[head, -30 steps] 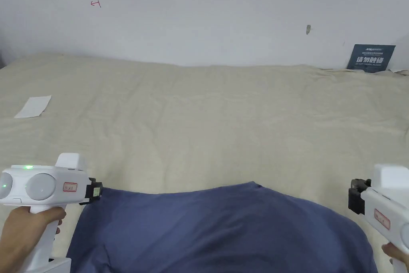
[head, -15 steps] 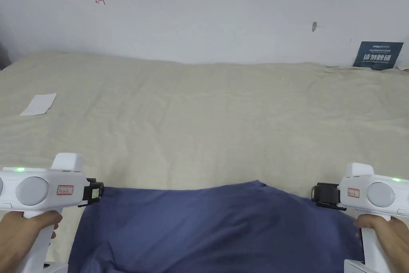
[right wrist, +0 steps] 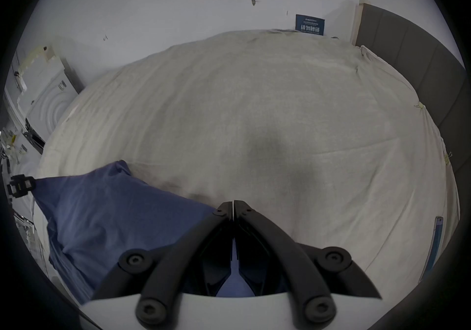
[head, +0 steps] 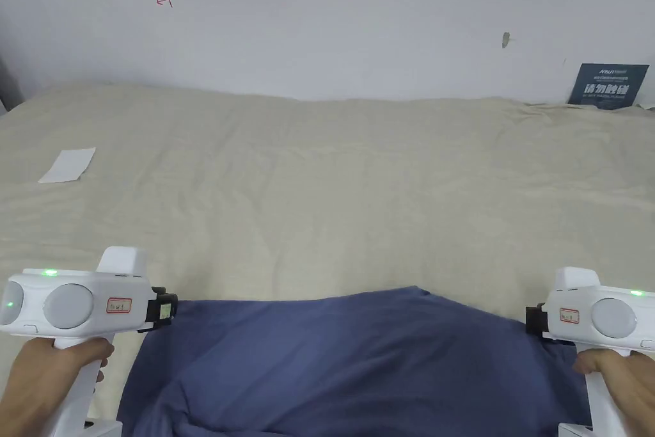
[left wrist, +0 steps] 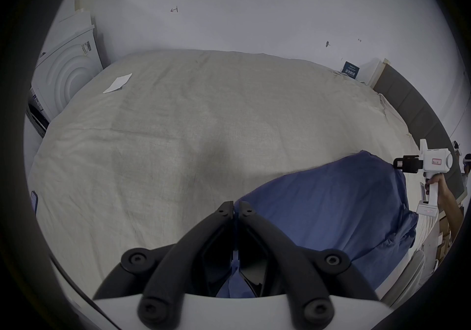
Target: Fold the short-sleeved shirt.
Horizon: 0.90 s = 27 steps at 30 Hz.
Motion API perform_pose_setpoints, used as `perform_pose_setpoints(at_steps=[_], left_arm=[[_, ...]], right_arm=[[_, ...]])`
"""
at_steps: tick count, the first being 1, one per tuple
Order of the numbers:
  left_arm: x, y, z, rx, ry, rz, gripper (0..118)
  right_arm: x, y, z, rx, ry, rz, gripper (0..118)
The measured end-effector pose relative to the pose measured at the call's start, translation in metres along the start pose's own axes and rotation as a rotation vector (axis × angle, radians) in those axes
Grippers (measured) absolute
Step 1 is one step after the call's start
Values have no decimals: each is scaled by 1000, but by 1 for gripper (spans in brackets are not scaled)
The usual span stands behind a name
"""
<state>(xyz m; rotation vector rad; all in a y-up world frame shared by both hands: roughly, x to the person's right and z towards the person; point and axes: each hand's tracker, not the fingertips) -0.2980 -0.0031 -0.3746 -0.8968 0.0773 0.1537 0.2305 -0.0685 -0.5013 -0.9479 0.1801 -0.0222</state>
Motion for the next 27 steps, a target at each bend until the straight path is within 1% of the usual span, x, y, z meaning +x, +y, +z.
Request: perform_pose_setpoints(at_steps=[5, 9, 16, 21, 27], left_arm=[[0, -3, 3, 3, 6, 8, 1], [0, -6, 11, 14, 3, 21, 1], [-1, -10, 39, 66, -6, 31, 1], [-14, -21, 65, 92, 1, 46, 1], [-35, -43, 90, 111, 21, 103, 1]], right_arm=[[4, -2, 29, 29, 49, -4, 0], [5, -10, 50, 44, 79, 15, 0], [5, -30, 99, 134, 146, 19, 0], [12, -49, 143, 202, 179, 12, 0], [28, -78, 188, 254, 207, -13, 0]])
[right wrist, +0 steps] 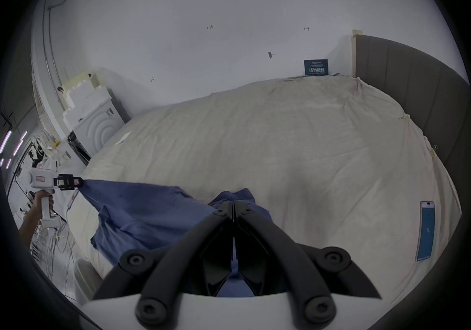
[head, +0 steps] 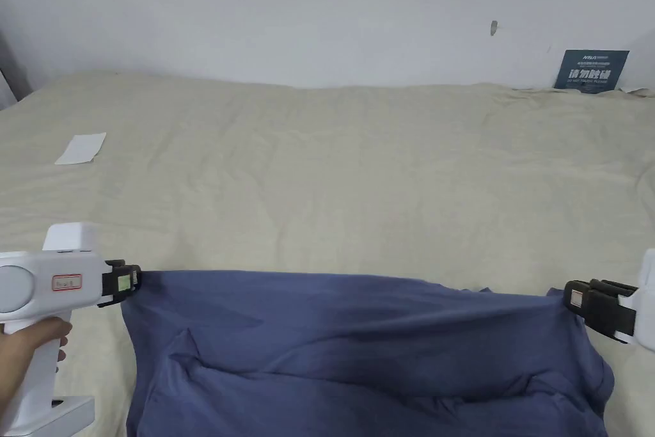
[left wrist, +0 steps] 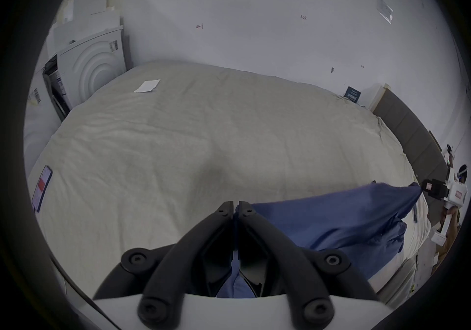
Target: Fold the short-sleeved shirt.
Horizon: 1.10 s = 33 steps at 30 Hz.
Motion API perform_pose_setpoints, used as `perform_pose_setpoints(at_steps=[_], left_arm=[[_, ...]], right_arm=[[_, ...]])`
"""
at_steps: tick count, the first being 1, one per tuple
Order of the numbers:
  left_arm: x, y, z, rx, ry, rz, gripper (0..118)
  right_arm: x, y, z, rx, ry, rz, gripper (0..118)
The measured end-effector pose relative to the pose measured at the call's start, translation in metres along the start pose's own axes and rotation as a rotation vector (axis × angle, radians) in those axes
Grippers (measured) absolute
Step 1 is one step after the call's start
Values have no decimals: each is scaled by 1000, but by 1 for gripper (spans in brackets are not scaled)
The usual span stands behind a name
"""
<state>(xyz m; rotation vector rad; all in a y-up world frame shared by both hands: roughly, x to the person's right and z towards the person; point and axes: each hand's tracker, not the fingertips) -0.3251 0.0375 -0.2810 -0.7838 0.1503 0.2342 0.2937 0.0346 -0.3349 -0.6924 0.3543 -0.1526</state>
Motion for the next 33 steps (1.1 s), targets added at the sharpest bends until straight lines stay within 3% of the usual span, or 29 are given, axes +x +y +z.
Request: perform_pose_setpoints(at_steps=[12, 26, 33], left_arm=[[-14, -70, 31, -53, -11, 47, 1], [-29, -156, -8, -255, 53, 15, 1], [-28, -169, -16, -319, 61, -2, 1]], right_arm=[[6, -73, 62, -17, -9, -69, 0], [24, -164, 26, -215, -93, -182, 0], [27, -181, 8, -273, -141, -190, 0]])
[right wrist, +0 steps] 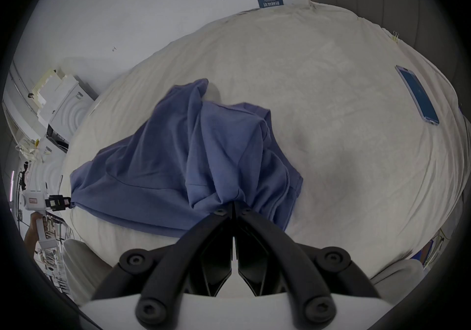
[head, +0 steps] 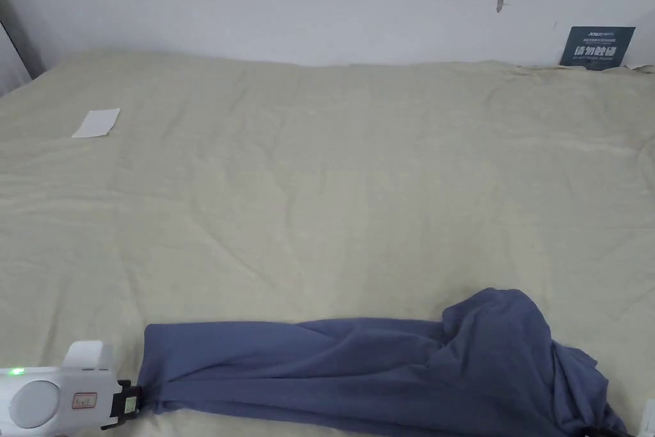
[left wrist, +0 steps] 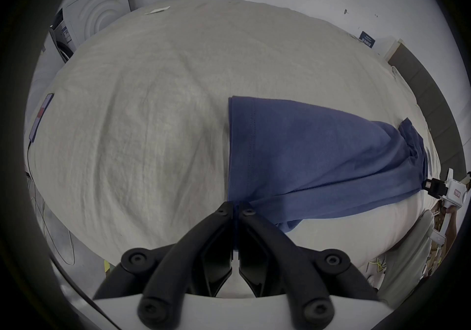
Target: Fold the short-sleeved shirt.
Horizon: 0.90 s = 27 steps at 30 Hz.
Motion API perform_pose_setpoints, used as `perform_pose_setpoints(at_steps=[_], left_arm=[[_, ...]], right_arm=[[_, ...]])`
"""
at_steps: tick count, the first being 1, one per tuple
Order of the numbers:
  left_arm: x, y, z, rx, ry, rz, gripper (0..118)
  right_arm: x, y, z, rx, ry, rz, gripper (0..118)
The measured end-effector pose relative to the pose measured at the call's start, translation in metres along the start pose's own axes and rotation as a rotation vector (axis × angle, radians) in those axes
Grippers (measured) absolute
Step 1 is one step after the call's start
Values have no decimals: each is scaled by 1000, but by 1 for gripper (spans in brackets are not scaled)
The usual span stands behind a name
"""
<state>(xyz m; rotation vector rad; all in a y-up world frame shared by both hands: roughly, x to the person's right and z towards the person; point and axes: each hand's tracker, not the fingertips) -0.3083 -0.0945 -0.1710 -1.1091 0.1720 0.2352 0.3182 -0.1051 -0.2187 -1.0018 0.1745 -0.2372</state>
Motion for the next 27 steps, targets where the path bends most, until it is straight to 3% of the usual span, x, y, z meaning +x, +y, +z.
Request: perform_pose_setpoints(at_steps=[8, 9, 11, 12, 13, 16, 17, 21, 27], left_arm=[[0, 1, 2, 5, 6, 6, 2], [1, 1, 3, 7, 6, 6, 4], [3, 4, 7, 16, -4, 8, 20], [6, 5, 10, 16, 1, 9, 31], [8, 7, 12, 15, 11, 10, 51], [14, 15, 20, 48, 75, -16, 101], [14, 17, 25, 74, 74, -24, 110], [29, 34, 57, 219, 27, -13, 114], [52, 64, 89, 430, 3, -27, 114]], right_arm=[[-4, -1, 7, 9, 1, -24, 0], [-5, 1, 9, 7, 0, -24, 0], [-9, 5, 13, 7, -7, -26, 3], [-13, 7, 16, 17, -12, -28, 9], [-14, 11, 19, 30, -18, -26, 23], [-20, 25, 31, 77, -14, 8, 79], [-23, 31, 36, 106, -4, 16, 91], [-44, 57, 62, 238, 14, 64, 101], [-78, 89, 94, 424, 14, 134, 101]])
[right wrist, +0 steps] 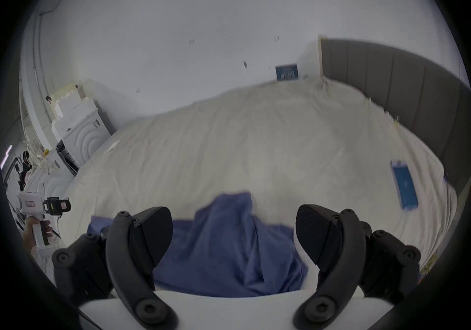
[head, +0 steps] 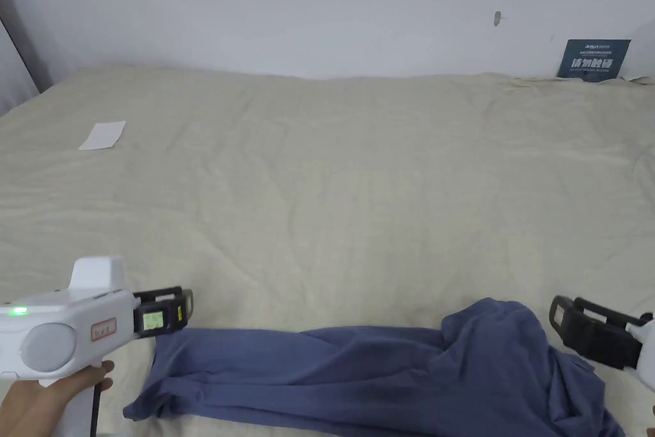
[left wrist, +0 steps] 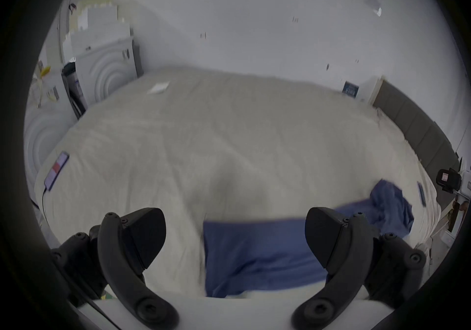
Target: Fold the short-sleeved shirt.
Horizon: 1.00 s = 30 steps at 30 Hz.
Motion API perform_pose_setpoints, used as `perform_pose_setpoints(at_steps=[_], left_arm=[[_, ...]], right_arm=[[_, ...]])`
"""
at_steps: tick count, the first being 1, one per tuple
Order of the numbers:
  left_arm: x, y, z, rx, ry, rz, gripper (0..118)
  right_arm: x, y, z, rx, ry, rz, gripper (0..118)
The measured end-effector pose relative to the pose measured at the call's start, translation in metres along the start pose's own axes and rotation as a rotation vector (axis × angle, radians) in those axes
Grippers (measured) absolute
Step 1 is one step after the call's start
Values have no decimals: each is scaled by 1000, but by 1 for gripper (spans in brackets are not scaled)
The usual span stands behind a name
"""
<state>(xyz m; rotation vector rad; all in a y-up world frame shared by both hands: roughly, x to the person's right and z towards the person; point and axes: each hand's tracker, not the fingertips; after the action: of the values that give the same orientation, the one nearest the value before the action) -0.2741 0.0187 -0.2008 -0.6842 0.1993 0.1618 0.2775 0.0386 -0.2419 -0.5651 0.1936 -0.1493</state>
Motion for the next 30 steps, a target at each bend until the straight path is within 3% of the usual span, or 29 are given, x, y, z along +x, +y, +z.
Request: perform_pose_setpoints(at_steps=[9, 16, 18, 20, 23, 25, 26, 30], left_arm=[[52, 32, 25, 277, -29, -91, 111], [83, 23, 31, 454, -25, -130, 79], [88, 19, 30, 487, -12, -145, 62], [92, 16, 27, 484, -11, -165, 37], [94, 12, 24, 476, -34, -139, 26], [95, 10, 23, 485, -36, -114, 10], [95, 9, 23, 488, -34, -111, 3], [95, 6, 26, 508, -39, -109, 0]], right_arm=[[-42, 30, 18, 251, -68, 106, 106], [-59, 26, 25, 408, -150, 128, 102], [-62, 23, 27, 431, -153, 133, 90], [-60, 20, 25, 449, -156, 138, 62], [-60, 17, 24, 465, -158, 135, 48], [-59, 14, 23, 476, -157, 132, 16], [-59, 12, 23, 481, -159, 135, 6], [-61, 11, 25, 490, -152, 152, 0]])
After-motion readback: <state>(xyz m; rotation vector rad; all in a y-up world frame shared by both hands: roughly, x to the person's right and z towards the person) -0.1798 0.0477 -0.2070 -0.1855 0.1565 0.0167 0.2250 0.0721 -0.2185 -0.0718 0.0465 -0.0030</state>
